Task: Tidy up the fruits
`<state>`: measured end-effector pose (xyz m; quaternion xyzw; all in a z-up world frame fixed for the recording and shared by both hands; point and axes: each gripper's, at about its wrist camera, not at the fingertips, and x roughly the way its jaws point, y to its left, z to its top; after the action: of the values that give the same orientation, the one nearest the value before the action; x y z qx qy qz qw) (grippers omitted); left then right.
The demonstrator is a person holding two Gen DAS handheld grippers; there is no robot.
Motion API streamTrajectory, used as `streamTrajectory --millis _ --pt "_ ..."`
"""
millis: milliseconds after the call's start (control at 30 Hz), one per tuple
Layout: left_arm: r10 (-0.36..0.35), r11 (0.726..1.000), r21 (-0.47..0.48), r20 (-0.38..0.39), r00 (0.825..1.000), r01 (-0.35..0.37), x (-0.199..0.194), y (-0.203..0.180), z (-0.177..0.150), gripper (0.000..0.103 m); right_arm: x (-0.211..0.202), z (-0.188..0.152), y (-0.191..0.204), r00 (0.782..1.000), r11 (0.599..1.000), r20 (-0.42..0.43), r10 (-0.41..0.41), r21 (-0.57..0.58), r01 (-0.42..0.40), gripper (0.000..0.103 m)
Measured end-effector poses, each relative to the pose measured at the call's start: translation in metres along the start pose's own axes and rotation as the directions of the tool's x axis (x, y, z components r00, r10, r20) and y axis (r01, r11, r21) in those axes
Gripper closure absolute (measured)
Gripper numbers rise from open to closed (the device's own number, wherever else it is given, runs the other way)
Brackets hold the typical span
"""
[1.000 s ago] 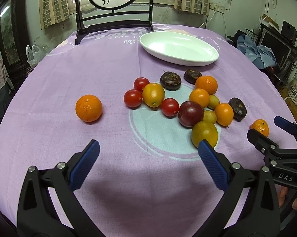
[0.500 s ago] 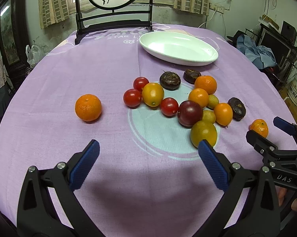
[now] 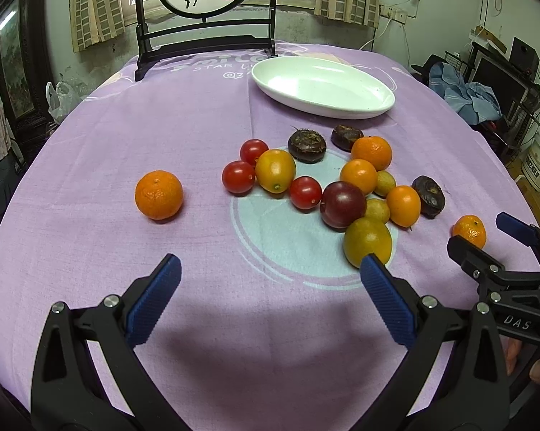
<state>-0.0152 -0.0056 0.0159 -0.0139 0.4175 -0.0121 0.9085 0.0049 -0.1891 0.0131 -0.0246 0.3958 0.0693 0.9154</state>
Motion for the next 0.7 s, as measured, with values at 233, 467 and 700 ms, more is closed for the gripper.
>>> streamTrajectory --millis 233,467,700 --pt "0.000 1.000 0.001 -0.001 1.000 0.000 0.0011 0.0002 0.0000 0.002 0.0002 -0.0003 -0.0007 1.000 1.000 -0.001 0.002 0.001 -0.002 0.001" --pt "0.001 1.000 0.001 -0.007 1.000 0.000 0.0022 -0.0003 -0.0012 0.002 0.0010 -0.0016 -0.0025 1.000 1.000 -0.003 0.000 0.001 0.000 0.001" --pt "0.004 1.000 0.012 -0.016 1.000 -0.003 0.0056 0.0023 -0.0006 0.002 0.0034 -0.0015 -0.0046 1.000 1.000 -0.011 -0.010 -0.015 0.010 0.001"
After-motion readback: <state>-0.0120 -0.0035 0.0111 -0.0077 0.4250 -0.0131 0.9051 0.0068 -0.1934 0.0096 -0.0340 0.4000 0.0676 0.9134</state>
